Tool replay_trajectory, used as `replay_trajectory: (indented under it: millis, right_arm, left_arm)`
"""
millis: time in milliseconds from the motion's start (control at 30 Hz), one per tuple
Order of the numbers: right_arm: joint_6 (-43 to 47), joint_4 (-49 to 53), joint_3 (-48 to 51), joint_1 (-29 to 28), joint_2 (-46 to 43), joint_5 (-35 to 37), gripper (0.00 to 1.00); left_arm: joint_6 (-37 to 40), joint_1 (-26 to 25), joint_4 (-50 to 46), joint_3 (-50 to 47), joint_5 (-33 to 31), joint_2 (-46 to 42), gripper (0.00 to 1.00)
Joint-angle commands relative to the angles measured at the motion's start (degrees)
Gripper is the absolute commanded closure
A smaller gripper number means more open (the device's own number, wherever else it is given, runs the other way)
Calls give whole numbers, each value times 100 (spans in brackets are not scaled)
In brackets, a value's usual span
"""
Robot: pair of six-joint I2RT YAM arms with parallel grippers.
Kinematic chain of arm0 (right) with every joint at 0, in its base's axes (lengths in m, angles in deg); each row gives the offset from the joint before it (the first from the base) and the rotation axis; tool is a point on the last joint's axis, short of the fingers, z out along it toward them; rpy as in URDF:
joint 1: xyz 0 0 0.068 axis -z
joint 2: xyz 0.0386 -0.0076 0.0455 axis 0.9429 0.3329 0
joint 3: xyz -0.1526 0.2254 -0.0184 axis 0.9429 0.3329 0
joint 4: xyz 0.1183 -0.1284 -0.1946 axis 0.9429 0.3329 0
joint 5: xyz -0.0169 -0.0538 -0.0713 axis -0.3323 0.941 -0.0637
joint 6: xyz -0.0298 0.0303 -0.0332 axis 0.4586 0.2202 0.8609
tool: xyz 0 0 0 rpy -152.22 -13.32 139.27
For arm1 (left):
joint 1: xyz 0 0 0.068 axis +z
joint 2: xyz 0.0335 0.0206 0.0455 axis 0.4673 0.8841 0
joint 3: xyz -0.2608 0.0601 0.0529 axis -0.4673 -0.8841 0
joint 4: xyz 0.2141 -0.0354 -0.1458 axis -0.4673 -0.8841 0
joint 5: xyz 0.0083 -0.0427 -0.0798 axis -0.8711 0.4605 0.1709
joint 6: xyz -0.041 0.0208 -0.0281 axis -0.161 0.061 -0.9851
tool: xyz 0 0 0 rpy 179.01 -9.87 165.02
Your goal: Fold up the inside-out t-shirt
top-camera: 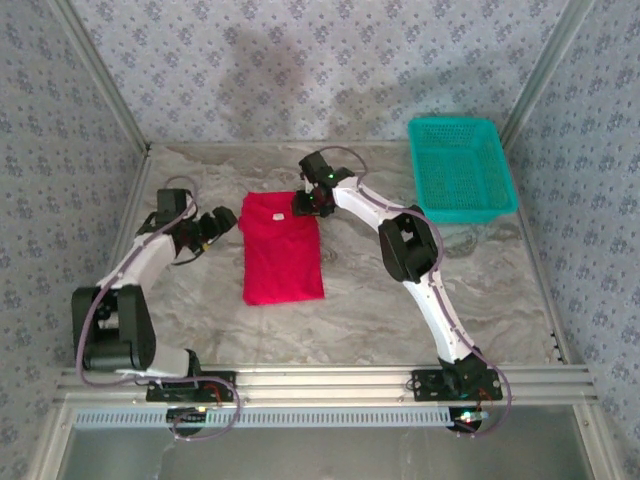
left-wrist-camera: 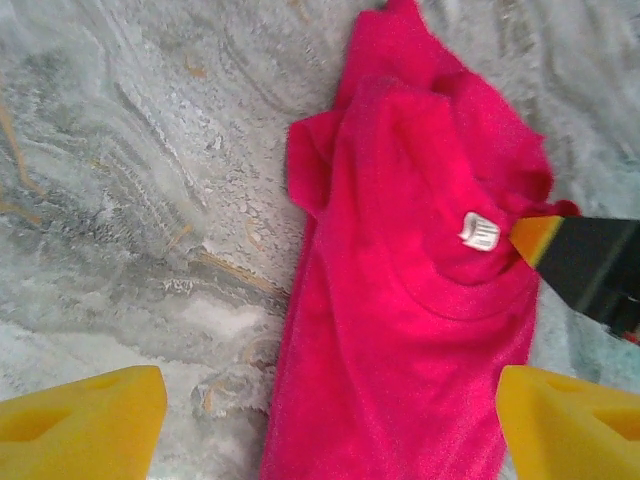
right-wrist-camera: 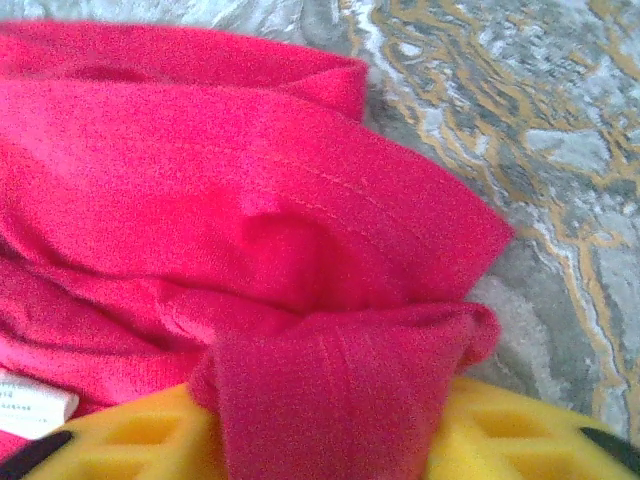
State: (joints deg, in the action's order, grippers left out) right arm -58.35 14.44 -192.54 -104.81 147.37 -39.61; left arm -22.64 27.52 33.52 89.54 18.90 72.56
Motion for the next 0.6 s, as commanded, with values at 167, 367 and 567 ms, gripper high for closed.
replay_trajectory:
  millis: [167,367,567]
  right_arm:
    - [204,205,352,-25,-39,-261,73]
    - [227,179,353,-37,-107,-346,71]
    - [239,151,344,-53,-83,-395,71]
  left_arm:
    - [324,-436,128,1202,-214,1781,34]
    - [360,-479,247,1710,-265,2406,35]
    - [183,-613,510,1992,-63,2949,41]
